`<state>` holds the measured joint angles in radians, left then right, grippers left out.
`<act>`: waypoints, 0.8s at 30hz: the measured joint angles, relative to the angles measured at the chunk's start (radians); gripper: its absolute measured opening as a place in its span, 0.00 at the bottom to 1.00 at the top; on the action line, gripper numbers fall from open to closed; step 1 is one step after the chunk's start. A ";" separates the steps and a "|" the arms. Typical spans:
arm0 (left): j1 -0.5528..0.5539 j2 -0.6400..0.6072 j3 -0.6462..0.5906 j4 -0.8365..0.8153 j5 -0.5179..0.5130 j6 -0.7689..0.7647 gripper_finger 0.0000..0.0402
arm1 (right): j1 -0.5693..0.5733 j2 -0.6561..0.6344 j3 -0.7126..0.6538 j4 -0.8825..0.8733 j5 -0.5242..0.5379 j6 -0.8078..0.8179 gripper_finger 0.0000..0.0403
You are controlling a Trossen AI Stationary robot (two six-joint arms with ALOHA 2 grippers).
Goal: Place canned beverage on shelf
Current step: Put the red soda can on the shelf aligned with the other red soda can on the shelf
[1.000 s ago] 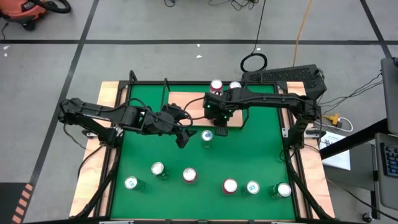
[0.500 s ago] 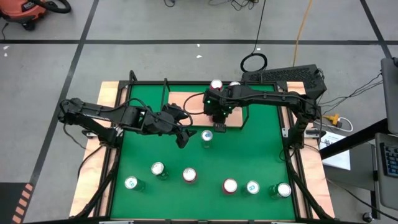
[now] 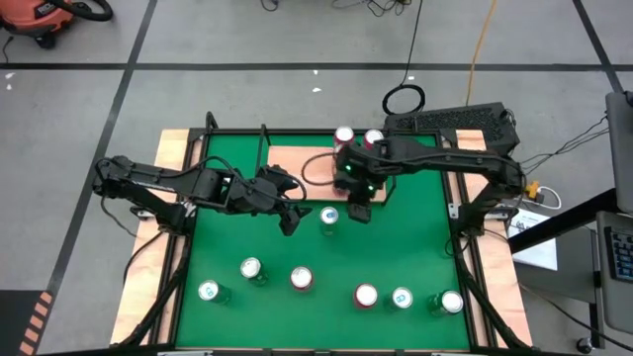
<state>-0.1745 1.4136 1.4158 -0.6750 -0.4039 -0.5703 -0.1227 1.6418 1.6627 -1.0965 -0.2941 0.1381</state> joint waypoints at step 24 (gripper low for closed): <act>-0.044 0.000 0.000 -0.044 0.029 -0.127 0.95 | 0.466 -0.034 0.000 -0.021 0.062 0.168 0.51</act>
<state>-0.2186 1.4136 1.4155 -0.7191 -0.3751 -0.6971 0.3431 1.6078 1.6627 -1.1170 -0.2321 0.3060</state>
